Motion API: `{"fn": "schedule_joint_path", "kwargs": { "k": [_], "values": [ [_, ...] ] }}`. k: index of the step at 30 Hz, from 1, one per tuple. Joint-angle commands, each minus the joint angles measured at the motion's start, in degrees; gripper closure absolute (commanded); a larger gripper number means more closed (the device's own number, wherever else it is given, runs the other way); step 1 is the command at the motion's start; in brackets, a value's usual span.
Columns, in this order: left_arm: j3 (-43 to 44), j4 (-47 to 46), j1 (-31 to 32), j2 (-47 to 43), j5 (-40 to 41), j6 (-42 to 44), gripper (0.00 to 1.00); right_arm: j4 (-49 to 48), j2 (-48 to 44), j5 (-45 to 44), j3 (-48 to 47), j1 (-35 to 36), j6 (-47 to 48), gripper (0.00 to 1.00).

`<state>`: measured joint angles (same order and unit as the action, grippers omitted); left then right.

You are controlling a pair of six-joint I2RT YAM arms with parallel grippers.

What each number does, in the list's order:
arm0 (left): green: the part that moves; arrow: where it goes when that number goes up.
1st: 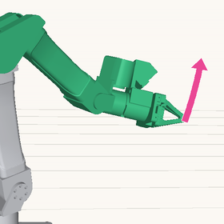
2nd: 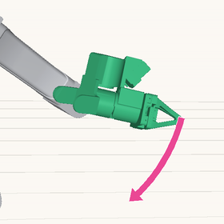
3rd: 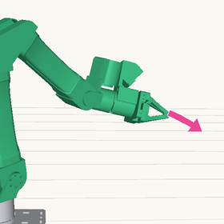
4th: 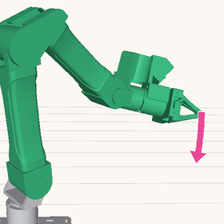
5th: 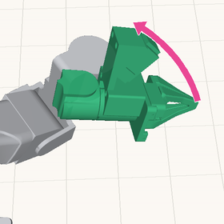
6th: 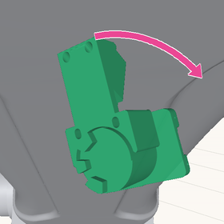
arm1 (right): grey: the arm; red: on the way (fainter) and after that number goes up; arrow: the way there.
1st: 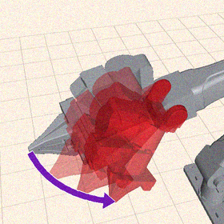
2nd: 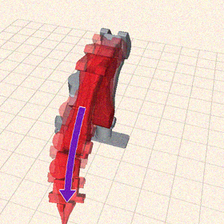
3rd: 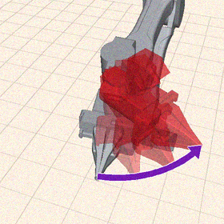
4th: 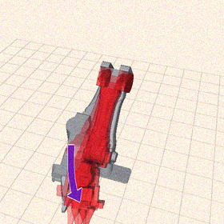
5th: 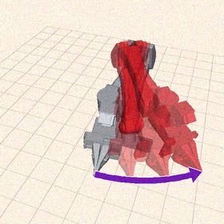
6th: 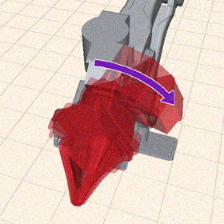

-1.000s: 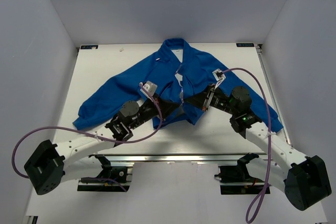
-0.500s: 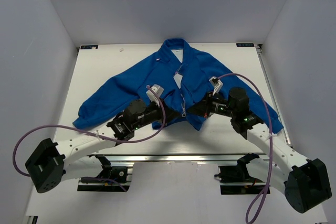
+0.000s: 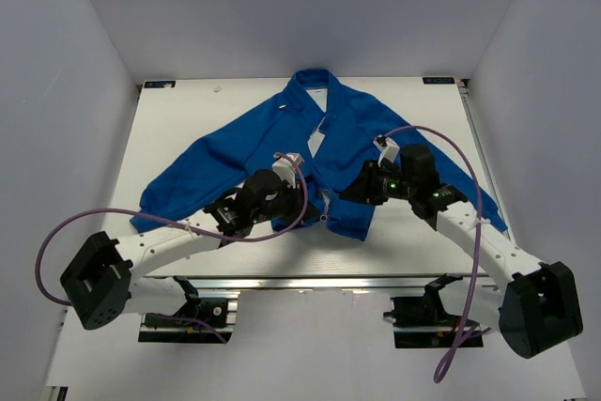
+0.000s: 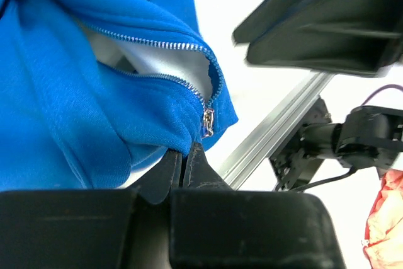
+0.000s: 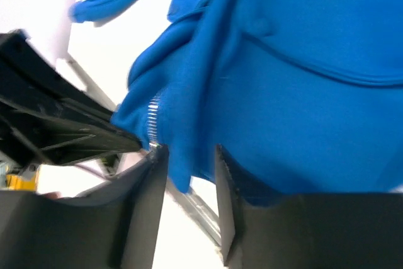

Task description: Zip up the jacket

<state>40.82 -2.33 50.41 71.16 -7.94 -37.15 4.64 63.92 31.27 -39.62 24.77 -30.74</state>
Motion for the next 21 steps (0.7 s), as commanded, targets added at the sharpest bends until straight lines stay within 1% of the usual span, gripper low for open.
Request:
{"fn": "schedule_joint_path", "kwargs": {
  "k": [1,2,3,6,8,10,11,12,13,14,15,17,18,20,21],
  "values": [
    [3.3,7.2,-0.1,-0.2,1.8,-1.9,1.0,5.5,-1.9,-4.8,-3.0,-1.0,4.5,0.56],
    [3.7,7.7,-0.1,-0.2,2.6,-2.1,1.0,6.7,-2.1,-5.2,-4.3,-1.0,5.9,0.51],
    [4.3,8.7,-0.1,-0.5,3.2,-2.8,1.0,9.0,-2.6,-5.4,-5.1,-1.0,6.3,0.5],
    [5.5,11.1,-0.1,-0.6,5.5,-4.8,1.0,11.3,-3.4,-6.5,-7.2,-0.9,8.1,0.51],
    [7.6,12.4,-0.1,-0.1,6.4,-5.6,1.0,17.0,-3.5,-9.4,-8.9,0.1,9.6,0.51],
    [9.6,14.2,-0.1,0.2,6.9,-6.6,1.0,22.9,-4.0,-12.9,-12.1,4.0,10.8,0.52],
    [10.2,14.7,-0.1,0.4,7.2,-7.2,1.0,24.1,-4.5,-16.7,-12.8,6.1,10.8,0.52],
    [10.7,15.4,-0.1,0.4,7.1,-7.5,1.0,24.8,-6.2,-18.5,-13.5,10.4,10.2,0.52],
    [11.3,15.9,-0.1,0.3,7.2,-7.9,1.0,25.2,-7.0,-20.1,-14.5,12.5,9.5,0.52],
    [12.2,16.2,-0.1,0.3,8.9,-8.3,1.0,26.6,-7.6,-23.6,-15.0,14.6,8.5,0.52],
    [12.4,16.3,-0.1,0.2,9.1,-8.3,1.0,26.8,-8.8,-25.2,-15.1,18.7,6.9,0.52],
    [12.9,16.3,-0.1,0.0,8.8,-8.8,1.0,26.1,-9.3,-28.6,-14.0,22.5,5.4,0.52],
    [12.9,15.8,-0.1,-0.1,8.7,-8.6,1.0,25.4,-9.3,-29.0,-13.6,25.5,5.2,0.52],
    [13.1,15.8,-0.1,0.0,8.0,-8.9,1.0,22.3,-8.7,-30.9,-12.5,28.2,4.7,0.5],
    [13.2,16.2,-0.1,0.0,8.0,-9.0,1.0,21.3,-8.5,-32.9,-12.2,30.4,4.6,0.47]
  ]
}}
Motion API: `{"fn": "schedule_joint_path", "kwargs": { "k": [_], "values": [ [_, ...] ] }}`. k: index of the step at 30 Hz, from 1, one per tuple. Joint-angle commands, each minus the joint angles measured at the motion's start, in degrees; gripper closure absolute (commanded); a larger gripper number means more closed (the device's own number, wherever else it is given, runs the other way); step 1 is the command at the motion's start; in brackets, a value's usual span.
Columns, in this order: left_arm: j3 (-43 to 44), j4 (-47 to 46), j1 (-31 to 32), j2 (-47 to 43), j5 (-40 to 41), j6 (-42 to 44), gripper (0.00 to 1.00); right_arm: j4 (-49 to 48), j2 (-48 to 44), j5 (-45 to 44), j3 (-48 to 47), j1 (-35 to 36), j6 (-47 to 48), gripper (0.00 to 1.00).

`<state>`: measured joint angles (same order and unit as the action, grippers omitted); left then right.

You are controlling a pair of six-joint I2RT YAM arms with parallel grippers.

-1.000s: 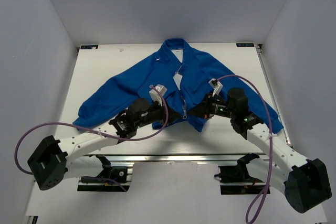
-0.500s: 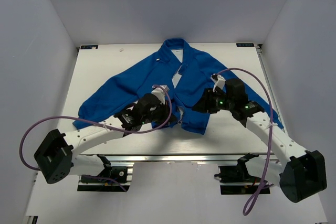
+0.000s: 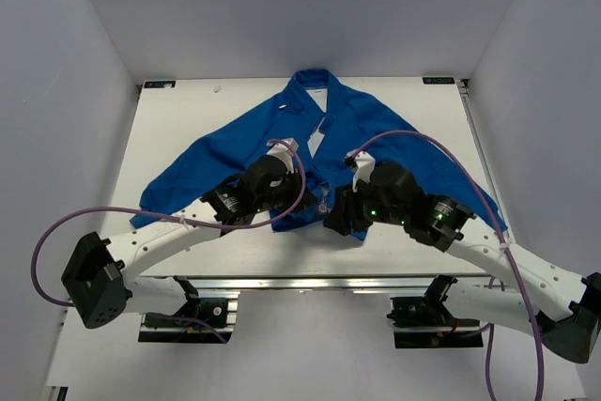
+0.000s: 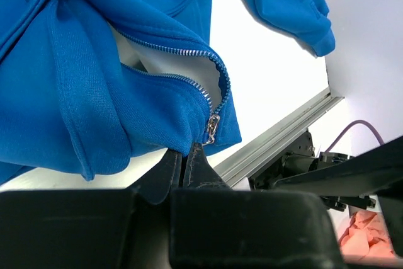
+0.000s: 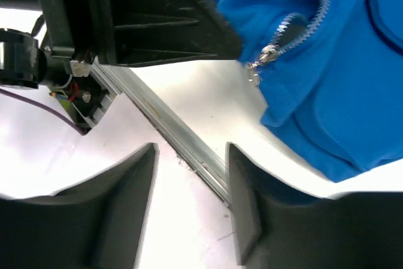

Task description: Zip up the jacket

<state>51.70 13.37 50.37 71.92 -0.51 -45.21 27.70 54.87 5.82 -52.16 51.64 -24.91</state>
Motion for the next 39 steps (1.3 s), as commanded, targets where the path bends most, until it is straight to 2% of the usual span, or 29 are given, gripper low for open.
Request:
{"fn": "schedule_joint_path", "kwargs": {
  "k": [1,2,3,4,7,10,12,16,20,27,29,31,34,39],
  "values": [
    [2.7,0.9,-0.1,-0.7,0.9,-1.1,1.0,-2.6,0.7,-8.4,1.1,4.3,-1.9,0.42],
    [3.1,1.3,-0.1,-0.7,1.1,-1.1,1.0,-3.5,0.7,-10.6,1.6,5.0,-2.5,0.39],
    [4.1,2.5,-0.1,-0.9,1.5,-1.0,1.0,-5.3,0.4,-11.9,2.1,5.7,-3.0,0.3],
    [4.6,3.2,0.1,-0.9,3.5,-0.3,1.0,-5.6,0.2,-13.1,2.5,5.8,-4.2,0.11],
    [7.4,7.0,0.4,-0.3,9.1,2.2,1.0,-5.4,0.1,-18.6,2.2,5.9,-5.1,0.11],
    [10.5,9.2,0.5,0.5,11.2,5.6,1.0,-3.9,1.2,-26.4,0.3,6.4,-5.5,0.11],
    [12.4,10.2,0.5,1.0,11.6,7.1,1.0,-2.7,3.6,-30.2,-3.0,8.3,-4.4,0.12],
    [20.6,15.1,0.9,4.5,14.7,9.2,1.0,1.0,7.9,-44.4,-9.3,13.7,-1.7,0.12],
    [26.2,20.7,1.9,8.1,18.3,9.4,1.0,2.8,10.8,-52.1,-13.2,17.9,-2.1,0.11],
    [30.0,21.9,3.4,9.6,20.2,8.6,1.0,-6.9,10.3,-51.2,-9.6,18.9,-0.8,0.21],
    [31.2,23.0,3.8,9.5,20.7,8.4,1.0,-9.1,9.8,-52.5,-7.8,18.9,-1.0,0.28],
    [31.4,23.3,3.8,9.0,20.5,8.1,1.0,-15.6,8.3,-52.3,-5.1,18.9,-0.2,0.38],
    [31.3,23.1,3.8,8.4,19.9,7.7,1.0,-24.3,6.6,-50.7,-0.1,18.9,1.4,0.48],
    [29.6,22.1,3.8,7.1,18.4,6.8,1.0,-26.4,6.8,-52.1,2.1,18.9,0.3,0.48]
  ]
}}
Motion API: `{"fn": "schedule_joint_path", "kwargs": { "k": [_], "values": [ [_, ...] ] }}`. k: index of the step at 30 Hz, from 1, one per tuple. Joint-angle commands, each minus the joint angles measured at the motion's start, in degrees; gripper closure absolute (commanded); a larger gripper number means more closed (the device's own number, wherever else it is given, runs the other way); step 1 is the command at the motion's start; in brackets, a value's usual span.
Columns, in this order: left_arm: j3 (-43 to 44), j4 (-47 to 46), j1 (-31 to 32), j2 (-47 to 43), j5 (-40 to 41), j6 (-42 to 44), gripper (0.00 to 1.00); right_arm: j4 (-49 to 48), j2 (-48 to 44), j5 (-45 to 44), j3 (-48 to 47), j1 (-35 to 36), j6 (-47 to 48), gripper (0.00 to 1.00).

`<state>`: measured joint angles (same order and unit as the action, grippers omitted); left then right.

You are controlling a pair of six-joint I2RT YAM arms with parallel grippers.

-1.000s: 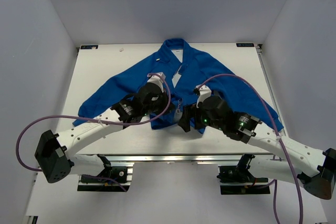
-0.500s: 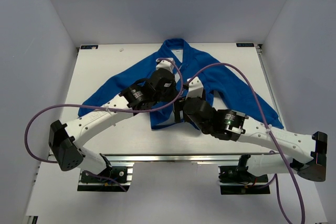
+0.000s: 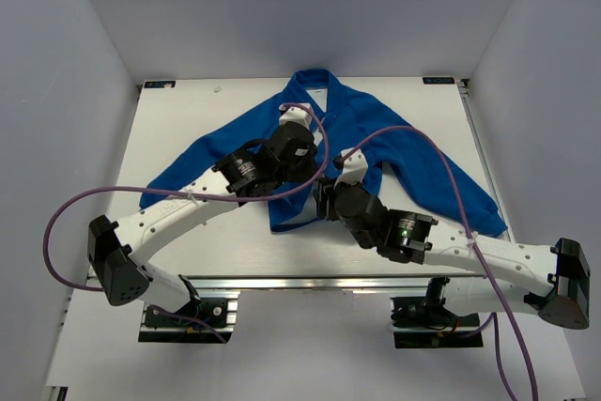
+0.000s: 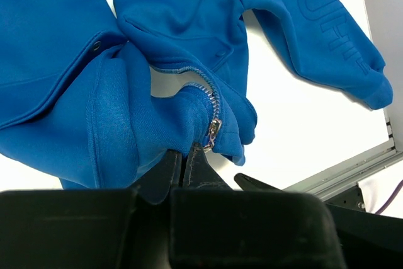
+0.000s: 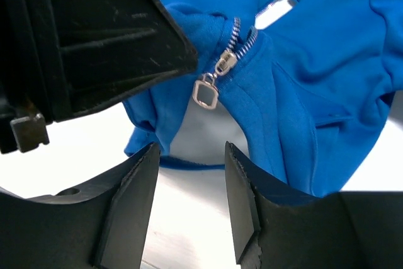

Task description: Zip up the jacket

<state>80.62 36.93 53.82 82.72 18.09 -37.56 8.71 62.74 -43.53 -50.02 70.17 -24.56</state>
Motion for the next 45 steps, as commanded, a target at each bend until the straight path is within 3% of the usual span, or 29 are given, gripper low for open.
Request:
{"fn": "schedule_joint_path", "kwargs": {
  "k": [1,5,23,33,37,45],
  "values": [
    [0.0,-1.8,0.4,-4.0,-0.6,-1.0,1.0,-8.1,-1.0,-2.9,0.4,0.2,-0.1,0.48],
    [-0.9,-2.3,0.4,-5.3,-1.7,-1.8,1.0,-12.0,-0.3,0.1,1.7,-1.3,0.1,0.5],
    [-3.5,-4.3,0.4,-7.0,-3.1,-2.6,1.0,-12.4,2.9,10.1,-0.6,-6.3,-3.0,0.54],
    [-5.1,-7.0,0.4,-8.1,-6.7,-2.9,1.0,-10.6,4.6,8.6,-3.6,-6.4,-5.2,0.5],
    [-6.5,-8.1,0.4,-8.9,-7.8,-3.1,1.0,-10.9,4.6,6.3,-4.0,-6.5,-6.8,0.54],
    [-8.1,-10.4,0.4,-9.8,-11.1,-3.3,1.0,-16.7,5.4,6.5,-3.8,-7.0,-7.5,0.52]
  ]
}}
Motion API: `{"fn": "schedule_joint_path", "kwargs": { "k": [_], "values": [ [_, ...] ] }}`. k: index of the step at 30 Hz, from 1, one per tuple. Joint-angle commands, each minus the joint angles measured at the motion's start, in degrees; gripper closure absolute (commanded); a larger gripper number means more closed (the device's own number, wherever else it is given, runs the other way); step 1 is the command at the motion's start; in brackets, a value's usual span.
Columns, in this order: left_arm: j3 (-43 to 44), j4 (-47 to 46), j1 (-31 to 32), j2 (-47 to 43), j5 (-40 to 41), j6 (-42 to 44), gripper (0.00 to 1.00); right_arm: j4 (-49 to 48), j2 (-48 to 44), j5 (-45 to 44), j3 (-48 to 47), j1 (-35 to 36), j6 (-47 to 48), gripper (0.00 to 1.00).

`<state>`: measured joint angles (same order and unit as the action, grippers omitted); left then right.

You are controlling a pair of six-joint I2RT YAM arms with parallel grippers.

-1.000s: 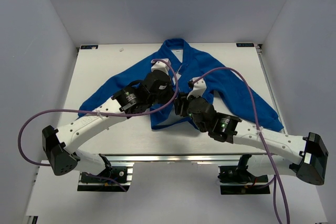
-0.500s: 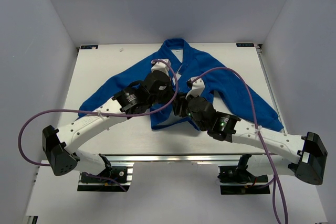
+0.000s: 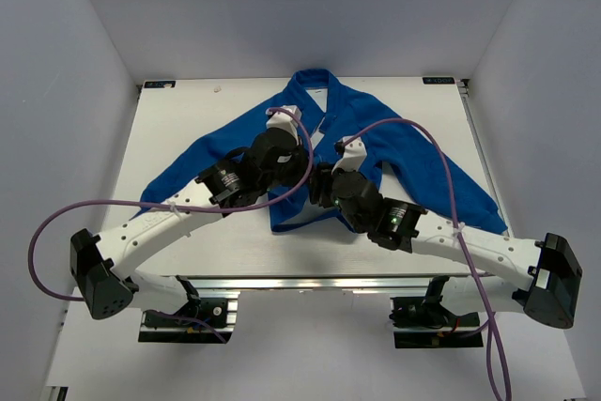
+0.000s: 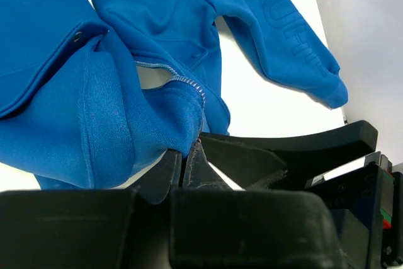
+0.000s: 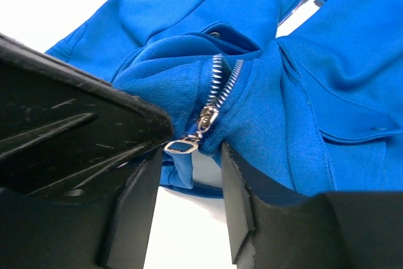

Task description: Zip up the jacket

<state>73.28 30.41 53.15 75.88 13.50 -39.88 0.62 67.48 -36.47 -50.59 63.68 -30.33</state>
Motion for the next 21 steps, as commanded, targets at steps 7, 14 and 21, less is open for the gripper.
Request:
{"fn": "schedule_joint_path", "kwargs": {
  "k": [7,14,21],
  "values": [
    [-3.0,-6.5,1.1,-3.2,-10.4,-1.9,1.0,-9.7,1.9,1.8,-5.6,-1.5,-3.5,0.46],
    [-4.7,-7.5,1.1,-4.1,-10.6,-2.5,1.0,-10.6,-0.4,-1.9,-3.6,-1.8,-8.2,0.52],
    [-5.1,-5.3,1.0,-4.2,-6.3,-2.6,1.0,-4.4,-4.8,-5.5,-2.4,-1.7,-8.4,0.54]
  ]
}}
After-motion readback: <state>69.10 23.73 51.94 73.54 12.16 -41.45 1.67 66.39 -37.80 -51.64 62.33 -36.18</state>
